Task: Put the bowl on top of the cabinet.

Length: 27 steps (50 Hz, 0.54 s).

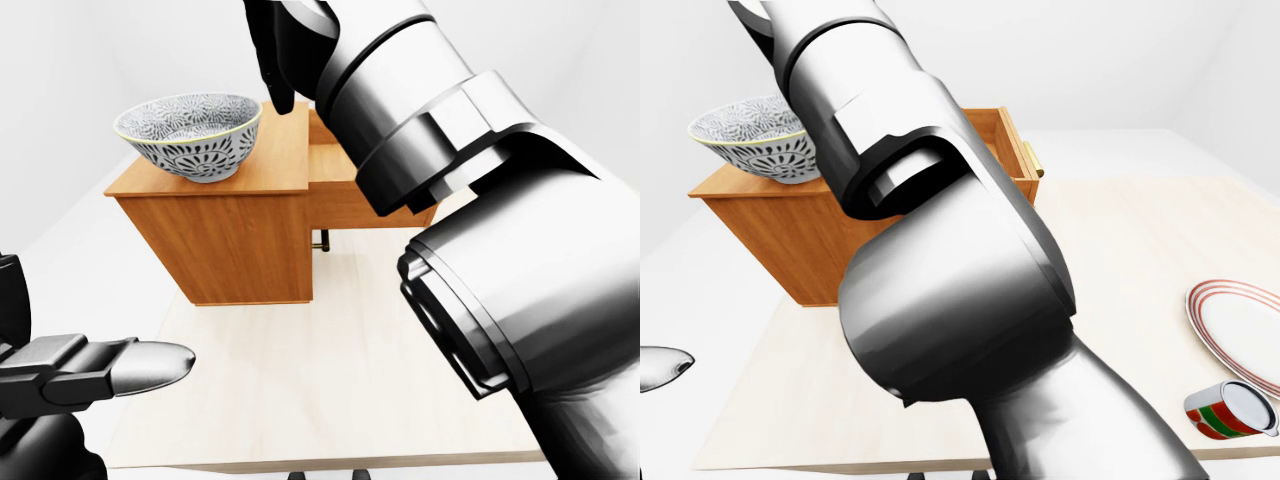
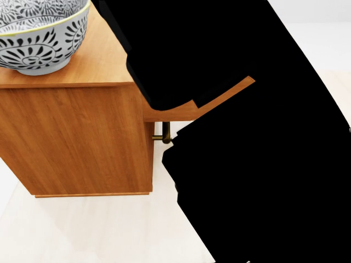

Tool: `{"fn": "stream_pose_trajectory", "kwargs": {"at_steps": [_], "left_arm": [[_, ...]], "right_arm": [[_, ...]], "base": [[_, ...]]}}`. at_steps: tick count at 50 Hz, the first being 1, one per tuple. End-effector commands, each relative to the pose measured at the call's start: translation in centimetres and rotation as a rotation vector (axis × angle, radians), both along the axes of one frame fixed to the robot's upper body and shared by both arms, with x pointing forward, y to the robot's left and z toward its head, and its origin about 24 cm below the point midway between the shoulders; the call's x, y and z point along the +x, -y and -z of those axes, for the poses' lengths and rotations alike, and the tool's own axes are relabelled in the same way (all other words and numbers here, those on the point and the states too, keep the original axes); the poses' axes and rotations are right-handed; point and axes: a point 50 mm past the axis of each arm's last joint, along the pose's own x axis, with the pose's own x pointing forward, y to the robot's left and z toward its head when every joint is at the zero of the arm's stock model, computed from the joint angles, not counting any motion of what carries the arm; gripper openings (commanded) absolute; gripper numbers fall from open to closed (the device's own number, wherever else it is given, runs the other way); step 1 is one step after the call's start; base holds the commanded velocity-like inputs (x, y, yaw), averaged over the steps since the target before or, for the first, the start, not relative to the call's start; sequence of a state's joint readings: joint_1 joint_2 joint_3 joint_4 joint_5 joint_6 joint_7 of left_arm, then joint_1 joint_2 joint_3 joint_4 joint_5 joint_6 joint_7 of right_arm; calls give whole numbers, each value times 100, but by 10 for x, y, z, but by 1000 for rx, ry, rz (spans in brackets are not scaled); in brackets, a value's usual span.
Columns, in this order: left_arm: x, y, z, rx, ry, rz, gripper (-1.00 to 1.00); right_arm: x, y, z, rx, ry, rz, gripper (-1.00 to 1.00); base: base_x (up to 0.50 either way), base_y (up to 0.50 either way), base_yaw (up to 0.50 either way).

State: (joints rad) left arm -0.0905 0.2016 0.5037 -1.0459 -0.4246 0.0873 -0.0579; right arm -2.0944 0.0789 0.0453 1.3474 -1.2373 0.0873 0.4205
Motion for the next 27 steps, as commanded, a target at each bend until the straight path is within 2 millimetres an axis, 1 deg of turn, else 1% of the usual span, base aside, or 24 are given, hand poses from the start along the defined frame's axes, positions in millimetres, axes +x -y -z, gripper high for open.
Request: {"fn": "stream_pose_trajectory", "kwargs": {"at_steps": [1, 27], "left_arm": [[0, 0, 0, -4, 0, 4, 100], [0, -1, 2, -3, -13, 1, 100]], "right_arm": [[7, 20, -6, -15, -24, 70, 100], [15, 51, -17, -27, -27, 176, 100]], "base": [[0, 0, 0], [0, 0, 0]]}}
